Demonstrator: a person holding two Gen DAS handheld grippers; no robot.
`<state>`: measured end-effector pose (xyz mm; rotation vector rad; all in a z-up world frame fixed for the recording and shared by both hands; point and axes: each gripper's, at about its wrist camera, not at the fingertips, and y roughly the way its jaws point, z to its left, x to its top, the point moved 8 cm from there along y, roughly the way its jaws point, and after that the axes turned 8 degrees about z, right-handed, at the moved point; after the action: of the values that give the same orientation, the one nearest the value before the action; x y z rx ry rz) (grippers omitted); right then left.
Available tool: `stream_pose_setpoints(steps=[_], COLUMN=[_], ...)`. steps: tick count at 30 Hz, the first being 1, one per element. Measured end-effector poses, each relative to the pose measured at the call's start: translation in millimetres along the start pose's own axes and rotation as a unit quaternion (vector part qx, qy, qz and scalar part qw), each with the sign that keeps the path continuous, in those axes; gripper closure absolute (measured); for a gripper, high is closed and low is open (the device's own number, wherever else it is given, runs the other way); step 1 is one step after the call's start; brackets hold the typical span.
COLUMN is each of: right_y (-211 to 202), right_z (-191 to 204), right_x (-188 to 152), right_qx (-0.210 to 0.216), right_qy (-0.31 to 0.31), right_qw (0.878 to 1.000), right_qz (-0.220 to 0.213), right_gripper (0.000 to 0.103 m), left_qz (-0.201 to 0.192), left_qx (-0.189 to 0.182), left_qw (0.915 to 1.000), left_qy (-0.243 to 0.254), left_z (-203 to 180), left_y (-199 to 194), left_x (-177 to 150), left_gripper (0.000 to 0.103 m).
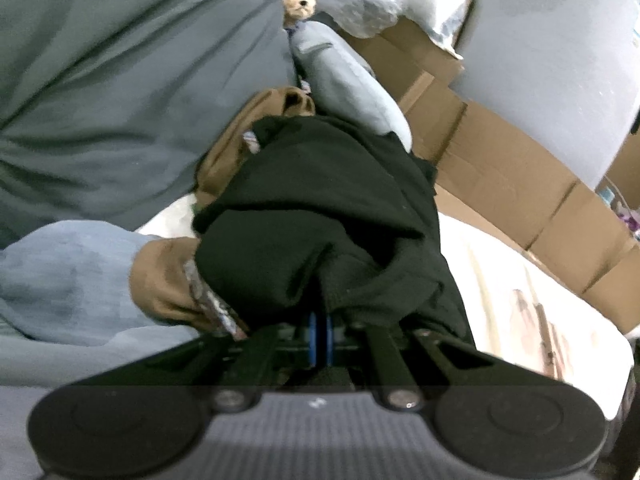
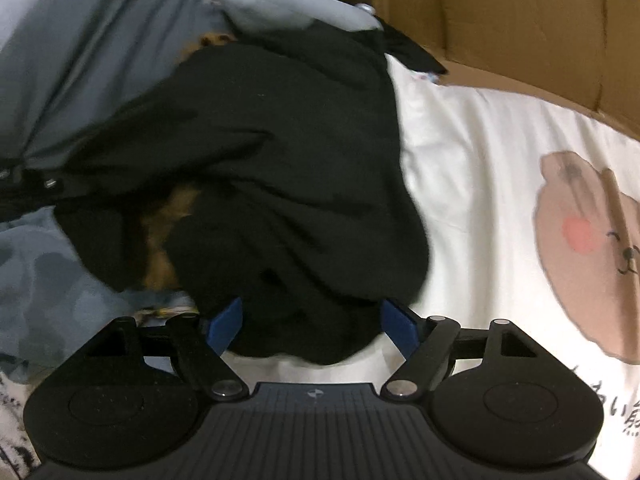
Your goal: Fold clothes
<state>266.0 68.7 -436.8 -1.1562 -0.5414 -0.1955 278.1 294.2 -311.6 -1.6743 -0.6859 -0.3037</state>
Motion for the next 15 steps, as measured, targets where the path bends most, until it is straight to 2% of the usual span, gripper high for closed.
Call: stream_pose_setpoints(steps=[3,6,13,15], right_y=[0,21,60,65], right_z=[21,34,34,34], right_x=[-3,-4,10,10], right_qx=[0.002,-0.019,-0.050,-0.047], right_qy=[-0.029,-0.058,-0.074,-0.085], right_qw=[1.000,0.998,0.995,0.994], right_qz=[-0.009,0.019,0.052,0.055], right_gripper=[0.022,0.022,0.021,0.025], left_qz=[-0.006,-0.007,-0.007,-0.008], left_qx=[-0.001,-0.007,-0.010,-0.011], left_qw=[1.0000,0.9999,0.9998,0.9998], left_qy=[-0.004,-0.005,-0.014,-0.014], left_z=[4,6,9,8], left_y=[-4,-4,-6,-6], left_x=[4,4,2,2], left_gripper=[0.098,0.098,0.098,0.098])
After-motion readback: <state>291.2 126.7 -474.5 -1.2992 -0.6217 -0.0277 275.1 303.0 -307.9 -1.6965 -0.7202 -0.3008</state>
